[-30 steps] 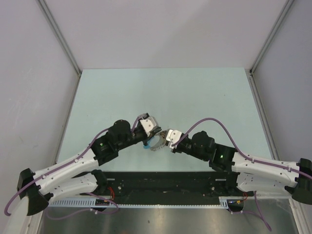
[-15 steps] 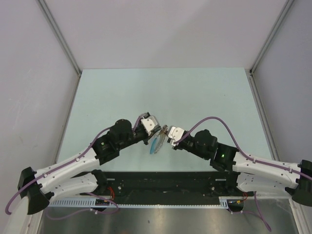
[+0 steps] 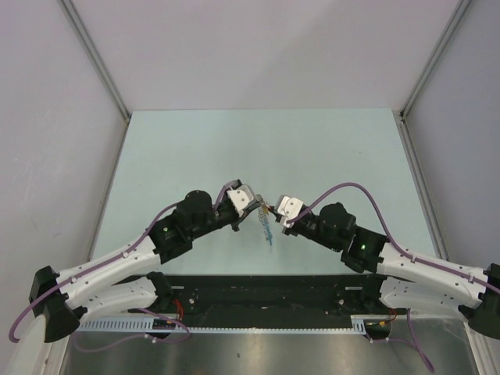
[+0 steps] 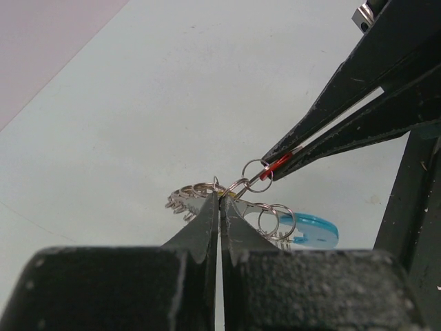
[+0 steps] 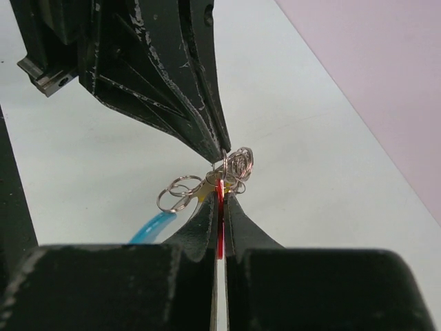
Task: Remove the keys from the keyring
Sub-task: Remove the key from the keyring.
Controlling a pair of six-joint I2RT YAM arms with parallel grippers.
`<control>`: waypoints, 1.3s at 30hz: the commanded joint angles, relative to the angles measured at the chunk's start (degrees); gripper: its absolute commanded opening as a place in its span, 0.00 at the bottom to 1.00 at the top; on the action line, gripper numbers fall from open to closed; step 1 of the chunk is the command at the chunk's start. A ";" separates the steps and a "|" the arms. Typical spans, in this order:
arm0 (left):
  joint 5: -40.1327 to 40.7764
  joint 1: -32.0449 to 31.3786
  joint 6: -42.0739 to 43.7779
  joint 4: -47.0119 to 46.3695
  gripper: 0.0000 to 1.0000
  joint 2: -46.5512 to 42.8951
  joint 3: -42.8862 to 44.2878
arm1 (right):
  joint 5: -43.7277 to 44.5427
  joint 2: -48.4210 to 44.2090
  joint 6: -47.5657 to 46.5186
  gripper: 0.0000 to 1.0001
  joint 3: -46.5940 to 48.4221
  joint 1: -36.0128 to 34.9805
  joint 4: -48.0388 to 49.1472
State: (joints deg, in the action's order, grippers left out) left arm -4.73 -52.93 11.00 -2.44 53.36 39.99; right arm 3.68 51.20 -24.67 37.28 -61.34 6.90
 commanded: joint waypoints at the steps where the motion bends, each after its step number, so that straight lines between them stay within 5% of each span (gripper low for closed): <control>1: 1.66 0.10 0.51 -1.08 0.00 -0.63 1.76 | -0.26 -1.63 1.64 0.00 -0.80 -1.23 0.93; 39: 0.95 0.19 -0.63 -3.01 0.00 -3.09 1.23 | 2.91 1.44 3.31 0.00 -3.09 -5.46 2.07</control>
State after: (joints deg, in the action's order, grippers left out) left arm -6.31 -53.15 10.87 -0.75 52.31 39.97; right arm 7.68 52.10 -22.65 34.52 -65.98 6.79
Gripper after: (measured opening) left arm 0.006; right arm 0.020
